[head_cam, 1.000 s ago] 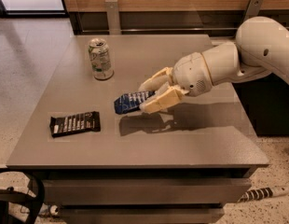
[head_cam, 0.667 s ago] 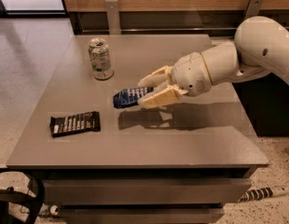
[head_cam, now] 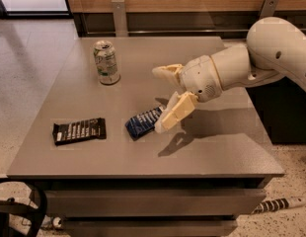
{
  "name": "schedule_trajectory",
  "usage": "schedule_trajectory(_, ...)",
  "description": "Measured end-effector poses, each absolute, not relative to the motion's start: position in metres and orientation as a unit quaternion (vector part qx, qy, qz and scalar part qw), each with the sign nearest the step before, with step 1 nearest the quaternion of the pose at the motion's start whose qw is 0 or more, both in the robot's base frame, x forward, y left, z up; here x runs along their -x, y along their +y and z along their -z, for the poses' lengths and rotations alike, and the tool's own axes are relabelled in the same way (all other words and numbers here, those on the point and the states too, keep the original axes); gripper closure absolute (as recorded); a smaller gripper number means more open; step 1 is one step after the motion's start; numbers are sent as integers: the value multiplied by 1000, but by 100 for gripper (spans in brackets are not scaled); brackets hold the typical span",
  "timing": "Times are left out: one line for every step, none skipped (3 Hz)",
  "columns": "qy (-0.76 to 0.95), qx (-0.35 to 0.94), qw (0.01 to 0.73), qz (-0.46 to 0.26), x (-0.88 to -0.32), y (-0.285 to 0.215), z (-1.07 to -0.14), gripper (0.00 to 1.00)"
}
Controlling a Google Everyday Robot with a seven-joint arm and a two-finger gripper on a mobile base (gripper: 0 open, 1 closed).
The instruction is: Move rxbar blueberry near rxbar chocolate
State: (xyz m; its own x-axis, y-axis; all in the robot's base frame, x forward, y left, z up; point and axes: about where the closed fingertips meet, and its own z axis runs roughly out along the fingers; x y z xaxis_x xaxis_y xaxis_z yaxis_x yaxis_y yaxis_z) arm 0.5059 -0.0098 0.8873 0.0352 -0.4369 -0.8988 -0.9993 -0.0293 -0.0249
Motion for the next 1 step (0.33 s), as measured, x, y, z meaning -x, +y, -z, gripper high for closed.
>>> schedule_trajectory(586, 613, 377, -373, -506, -10, -887, 0)
